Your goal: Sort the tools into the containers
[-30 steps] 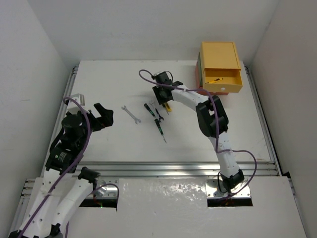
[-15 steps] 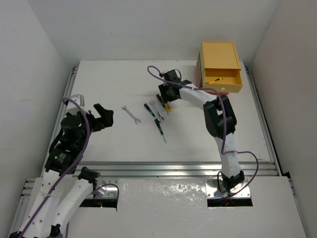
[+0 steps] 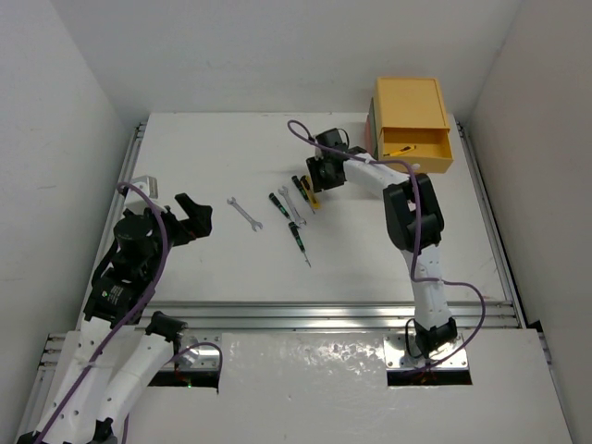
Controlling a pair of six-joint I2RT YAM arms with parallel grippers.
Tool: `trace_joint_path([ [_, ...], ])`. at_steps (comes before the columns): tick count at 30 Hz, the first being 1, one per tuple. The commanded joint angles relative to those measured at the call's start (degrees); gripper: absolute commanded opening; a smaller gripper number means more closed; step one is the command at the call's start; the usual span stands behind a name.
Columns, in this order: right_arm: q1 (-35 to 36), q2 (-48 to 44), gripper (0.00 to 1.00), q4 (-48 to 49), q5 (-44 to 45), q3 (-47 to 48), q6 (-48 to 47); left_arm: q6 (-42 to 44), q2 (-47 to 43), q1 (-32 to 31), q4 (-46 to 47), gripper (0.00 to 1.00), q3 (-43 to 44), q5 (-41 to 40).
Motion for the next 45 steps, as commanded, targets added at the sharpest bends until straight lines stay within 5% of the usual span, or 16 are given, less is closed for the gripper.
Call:
trace_joint_path([
  [1,0.69,-0.13,0.46,0.12,-1.08,2.7,-0.86,0.71,0.11,0.49,3.25,1.0,0.01,0.77],
  [32,3.32,8.04,0.44,-5.94,2.78,9.12,-2.62,0.89,-0.24,0.49,3.52,1.0,-0.17,1.74],
  [39,3.41,3.57,0.01,-4.62,0.77,3.4,-1.57,0.89,-0.15,0.49,3.6,1.0,-0.17,1.74],
  [45,3.41,-6.0,0.0,-4.54,-1.08,2.17,-0.07,0.89,0.11,0.49,3.6,1.0,-0.26,1.74],
])
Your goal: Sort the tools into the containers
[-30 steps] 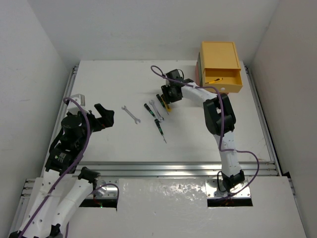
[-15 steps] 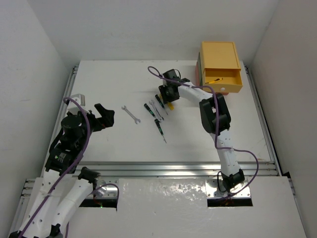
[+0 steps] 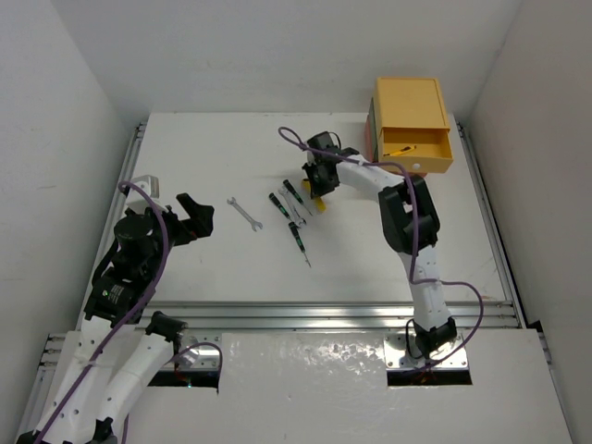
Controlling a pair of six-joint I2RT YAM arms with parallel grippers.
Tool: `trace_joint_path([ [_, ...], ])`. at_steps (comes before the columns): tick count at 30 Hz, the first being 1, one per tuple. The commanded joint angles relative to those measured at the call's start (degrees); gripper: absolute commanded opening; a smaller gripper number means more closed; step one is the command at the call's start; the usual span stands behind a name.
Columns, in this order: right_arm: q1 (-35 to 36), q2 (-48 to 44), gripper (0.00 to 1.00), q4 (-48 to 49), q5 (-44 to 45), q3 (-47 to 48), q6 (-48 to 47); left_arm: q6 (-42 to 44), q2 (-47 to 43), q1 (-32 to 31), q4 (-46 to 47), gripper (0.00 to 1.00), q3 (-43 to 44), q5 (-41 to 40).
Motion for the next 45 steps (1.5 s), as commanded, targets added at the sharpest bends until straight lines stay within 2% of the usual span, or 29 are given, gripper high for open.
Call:
trace_joint_path([
  [1,0.55,-10.38,0.0,0.12,-1.6,-1.56,1.37,0.84,-0.04,0.49,3.19,1.0,-0.23,0.47],
  [3,0.46,-16.53,0.0,0.47,-3.17,-2.54,1.98,0.84,-0.04,0.49,3.1,1.0,-0.23,0.39],
  [7,-1.98,-25.42,0.0,-0.48,-0.74,-3.24,5.57,0.84,0.14,0.49,3.1,1.0,-0.23,0.3],
  [9,-4.46,-29.99,0.0,-0.49,0.76,-3.77,12.16,0.84,0.22,0.49,3.1,1.0,-0.15,0.21],
  [11,-8.58,-33.76,0.0,1.17,7.25,-7.53,20.74,0.84,0.4,0.49,3.1,1.0,-0.15,0.21],
  [15,-15.51,-44.21,0.0,9.77,16.92,-18.6,33.08,0.84,0.75,0.49,3.01,1.0,-0.15,0.12],
  [17,-17.37,-45.38,0.0,9.97,20.71,-19.41,38.53,0.84,0.84,0.49,3.01,1.0,-0.15,0.12],
  [24,-21.33,-42.58,0.01,7.69,21.33,-16.7,45.14,0.76,0.75,0.49,2.93,1.0,-0.06,-0.05],
  [27,-22.47,-41.08,0.1,6.1,21.6,-16.25,47.68,0.76,0.93,0.49,3.01,1.0,-0.23,0.03],
  [31,-23.01,-41.34,0.12,6.62,21.42,-18.71,49.36,0.76,0.93,0.49,3.01,1.0,-0.15,0.12],
  [33,-23.18,-41.34,0.17,6.8,21.25,-19.41,49.62,0.76,0.93,0.49,3.01,1.0,-0.23,0.29],
  [35,-23.53,-40.9,0.32,6.37,20.72,-18.72,49.62,0.76,1.1,0.49,3.1,1.0,-0.23,0.47],
  [37,-23.62,-40.73,0.54,6.1,19.67,-17.84,48.84,0.84,1.28,0.49,3.1,1.0,-0.15,0.56],
  [40,-23.62,-40.99,0.65,5.13,18.09,-15.99,47.69,0.84,1.37,0.49,3.19,1.0,-0.15,0.65],
  [45,-23.53,-43.8,0.65,7.06,16.42,-16.68,43.39,0.84,1.45,0.49,3.19,1.0,-0.15,0.74],
])
